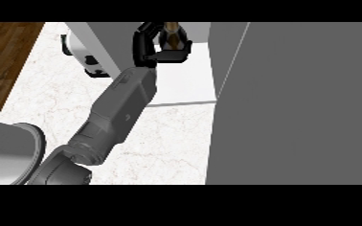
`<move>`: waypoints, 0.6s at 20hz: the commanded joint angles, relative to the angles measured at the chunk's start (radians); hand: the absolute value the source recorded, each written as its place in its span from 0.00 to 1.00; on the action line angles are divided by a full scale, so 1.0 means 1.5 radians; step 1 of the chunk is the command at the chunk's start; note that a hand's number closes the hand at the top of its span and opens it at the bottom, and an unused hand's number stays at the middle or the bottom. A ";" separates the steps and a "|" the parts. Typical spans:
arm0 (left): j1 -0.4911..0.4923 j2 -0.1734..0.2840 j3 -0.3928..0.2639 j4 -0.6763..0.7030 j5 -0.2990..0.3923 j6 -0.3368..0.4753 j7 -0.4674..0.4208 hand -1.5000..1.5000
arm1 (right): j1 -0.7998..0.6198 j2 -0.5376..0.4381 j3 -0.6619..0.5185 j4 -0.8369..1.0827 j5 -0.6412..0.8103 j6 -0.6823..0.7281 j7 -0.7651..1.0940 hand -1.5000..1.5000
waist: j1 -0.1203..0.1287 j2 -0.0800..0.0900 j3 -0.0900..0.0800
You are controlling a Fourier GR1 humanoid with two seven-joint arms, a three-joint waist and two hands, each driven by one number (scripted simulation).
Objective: Pick up the wine, place it into the cabinet and close the cabinet
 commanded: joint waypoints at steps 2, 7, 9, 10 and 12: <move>0.003 0.021 0.013 0.031 -0.001 -0.010 -0.007 1.00 | -0.033 0.007 0.024 -0.041 0.000 -0.029 0.035 0.00 | 0.000 0.005 -0.002; -0.011 0.029 0.003 0.052 -0.019 0.010 0.017 0.00 | -0.013 -0.013 -0.027 -0.006 -0.040 0.006 0.001 0.00 | 0.003 0.004 -0.001; 0.005 0.029 0.007 0.060 -0.018 0.002 0.001 0.00 | -0.014 -0.004 0.015 -0.050 -0.017 -0.008 0.040 0.00 | -0.008 0.007 -0.002; -0.005 0.012 0.006 0.060 -0.022 0.051 -0.010 0.00 | 0.014 0.000 0.013 -0.056 -0.019 -0.003 0.018 0.00 | -0.008 0.005 -0.001; 0.017 0.019 0.000 0.068 -0.031 0.032 -0.025 0.00 | -0.025 -0.003 0.007 -0.028 -0.016 -0.009 0.029 0.00 | -0.010 0.010 -0.002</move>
